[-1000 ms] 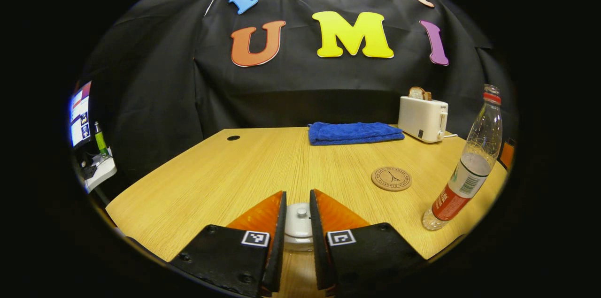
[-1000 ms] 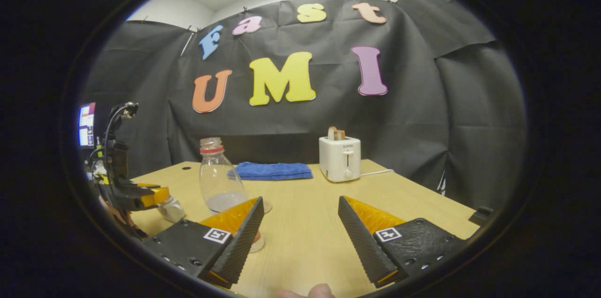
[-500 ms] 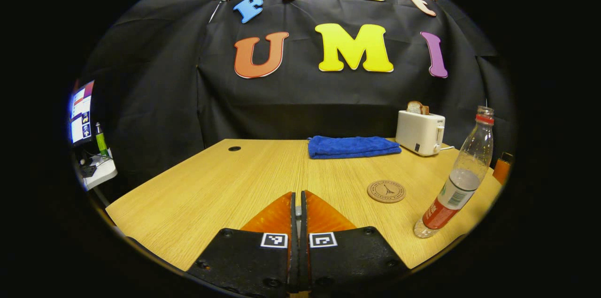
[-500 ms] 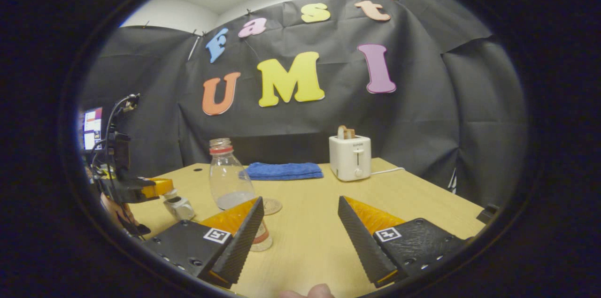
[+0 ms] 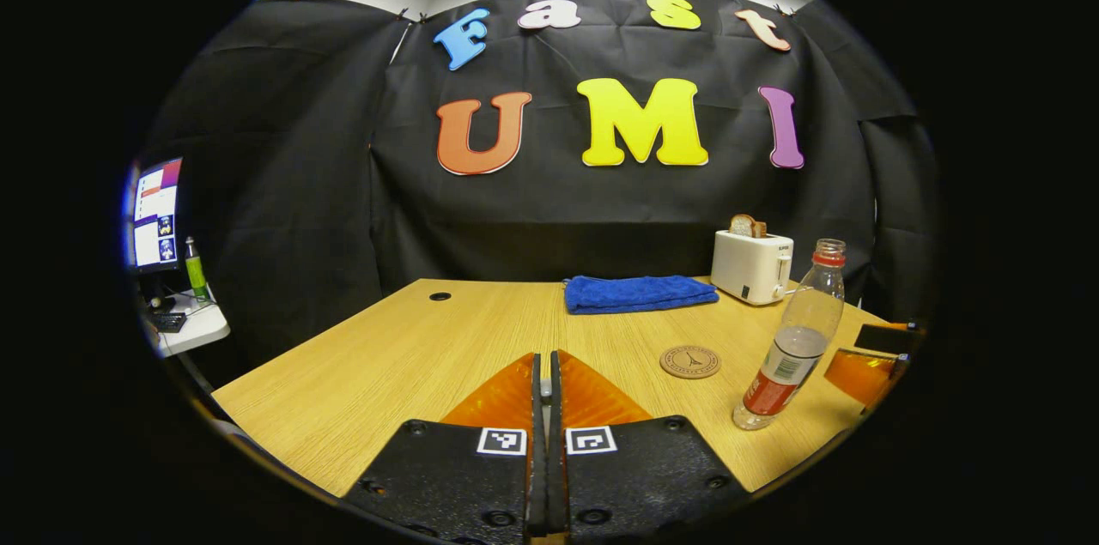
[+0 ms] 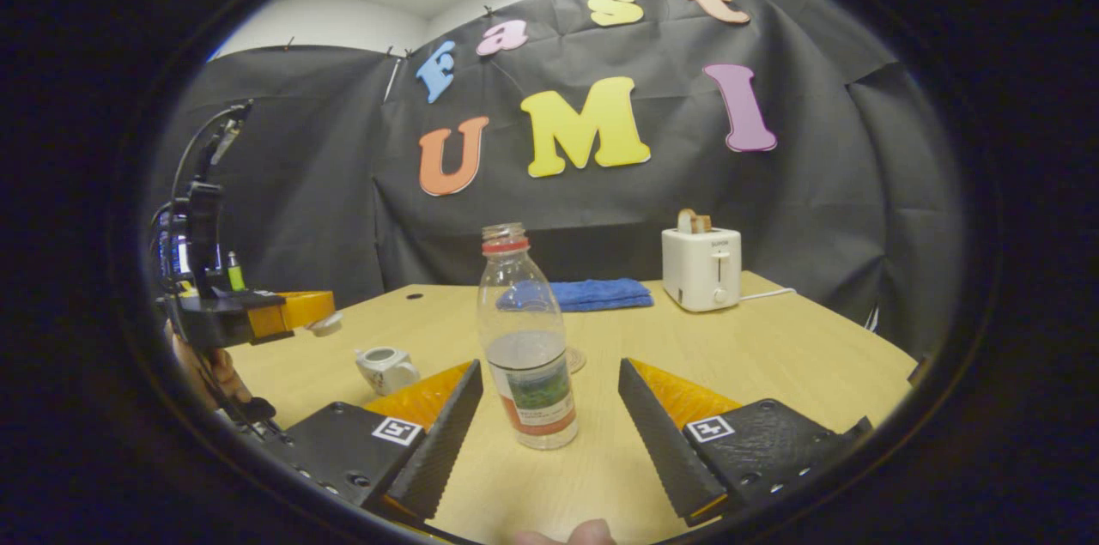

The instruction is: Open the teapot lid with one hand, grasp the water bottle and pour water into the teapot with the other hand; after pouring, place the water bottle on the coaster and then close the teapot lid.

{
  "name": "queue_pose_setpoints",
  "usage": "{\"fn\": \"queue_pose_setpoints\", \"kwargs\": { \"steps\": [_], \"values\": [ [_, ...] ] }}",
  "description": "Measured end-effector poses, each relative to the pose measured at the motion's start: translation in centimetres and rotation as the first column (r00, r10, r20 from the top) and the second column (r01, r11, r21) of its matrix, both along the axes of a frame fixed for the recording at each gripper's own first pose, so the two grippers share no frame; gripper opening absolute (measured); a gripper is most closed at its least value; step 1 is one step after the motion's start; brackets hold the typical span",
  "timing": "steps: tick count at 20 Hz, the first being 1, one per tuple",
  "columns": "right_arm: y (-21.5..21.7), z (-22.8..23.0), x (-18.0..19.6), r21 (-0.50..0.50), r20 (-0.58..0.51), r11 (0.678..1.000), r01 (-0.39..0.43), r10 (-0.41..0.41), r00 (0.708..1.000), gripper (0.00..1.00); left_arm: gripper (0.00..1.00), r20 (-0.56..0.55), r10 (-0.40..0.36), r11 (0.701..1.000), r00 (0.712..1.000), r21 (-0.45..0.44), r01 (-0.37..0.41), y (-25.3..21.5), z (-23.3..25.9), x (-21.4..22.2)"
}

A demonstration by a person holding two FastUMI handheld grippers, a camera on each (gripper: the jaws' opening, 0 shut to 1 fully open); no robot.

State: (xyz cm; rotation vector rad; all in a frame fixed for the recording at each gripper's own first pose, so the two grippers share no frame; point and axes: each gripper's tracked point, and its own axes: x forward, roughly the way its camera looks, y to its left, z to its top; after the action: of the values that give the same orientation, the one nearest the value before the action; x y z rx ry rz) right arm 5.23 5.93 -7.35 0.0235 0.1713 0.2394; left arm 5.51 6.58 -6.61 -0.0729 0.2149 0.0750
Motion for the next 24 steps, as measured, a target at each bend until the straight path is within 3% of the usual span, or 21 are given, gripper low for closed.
{"fn": "queue_pose_setpoints", "kwargs": {
  "steps": [7,14,17,20,24],
  "values": [
    [1.8,-2.3,3.7,-0.090,-0.024,0.996,0.024,-0.026,0.999,0.92,0.03,0.010,0.020,1.000,1.000,-0.016,-0.019,2.0,0.7,-2.4],
    [2.2,-1.7,5.3,-0.126,0.011,0.991,0.050,-0.049,0.999,0.95,0.03,0.001,0.042,0.998,0.999,-0.036,-0.042,3.8,-0.2,-3.0],
    [3.4,-0.9,5.7,-0.166,0.026,0.986,0.020,-0.016,1.000,0.74,0.03,0.024,0.049,0.997,0.999,-0.065,-0.047,4.2,0.2,-3.1],
    [5.2,0.3,6.3,-0.328,0.057,0.944,-0.030,0.052,0.997,0.72,0.03,0.040,0.047,0.996,0.998,-0.071,-0.044,4.8,0.4,-3.2],
    [6.4,-0.5,7.8,-0.531,0.007,0.841,-0.103,0.126,0.992,0.71,0.03,0.043,0.040,0.998,0.998,-0.050,-0.038,6.0,0.6,-3.1]
  ]
}}
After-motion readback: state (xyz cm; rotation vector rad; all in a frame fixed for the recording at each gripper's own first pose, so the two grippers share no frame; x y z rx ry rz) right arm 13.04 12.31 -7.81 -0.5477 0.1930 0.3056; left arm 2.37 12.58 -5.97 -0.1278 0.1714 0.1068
